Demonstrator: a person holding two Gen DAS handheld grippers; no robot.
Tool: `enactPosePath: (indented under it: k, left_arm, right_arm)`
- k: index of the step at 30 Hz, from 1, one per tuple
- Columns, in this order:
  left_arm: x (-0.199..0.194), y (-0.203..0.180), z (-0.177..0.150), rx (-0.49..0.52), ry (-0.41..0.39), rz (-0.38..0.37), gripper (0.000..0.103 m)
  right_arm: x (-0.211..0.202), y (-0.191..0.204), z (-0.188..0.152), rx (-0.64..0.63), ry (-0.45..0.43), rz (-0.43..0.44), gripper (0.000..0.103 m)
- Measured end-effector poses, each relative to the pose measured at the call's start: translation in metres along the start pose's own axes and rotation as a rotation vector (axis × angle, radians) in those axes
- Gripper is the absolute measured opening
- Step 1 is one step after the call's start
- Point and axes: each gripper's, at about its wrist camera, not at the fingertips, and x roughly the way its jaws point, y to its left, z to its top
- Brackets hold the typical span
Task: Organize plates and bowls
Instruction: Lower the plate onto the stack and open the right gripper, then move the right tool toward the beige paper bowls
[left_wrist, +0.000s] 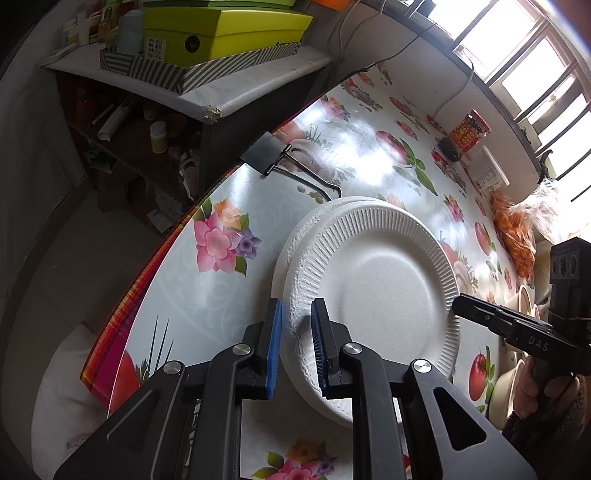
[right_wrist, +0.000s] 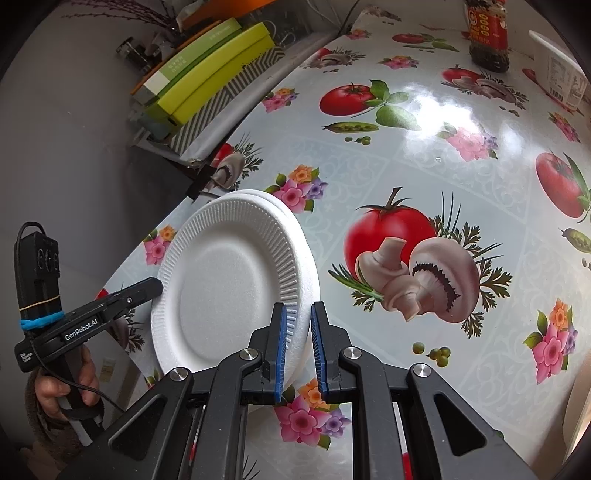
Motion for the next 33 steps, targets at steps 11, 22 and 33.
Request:
enactPosePath:
  k: [11,22,33]
  left_arm:
    - [0.000,0.000,-0.002,0.013,-0.003,0.023,0.018]
    - [-0.003,-0.002,-0.008,0.038,-0.024,0.094,0.027]
    - [-0.024,-0.020,-0.016,0.104,-0.097,0.139,0.028]
  right_arm:
    - [0.000,0.005,-0.001,-0.025,-0.004,-0.018,0.017]
    - [-0.003,0.014,-0.008,-0.071,-0.030,-0.056,0.035]
    - [-0.025,0.012,-0.020,-0.058,-0.098,-0.094,0.045]
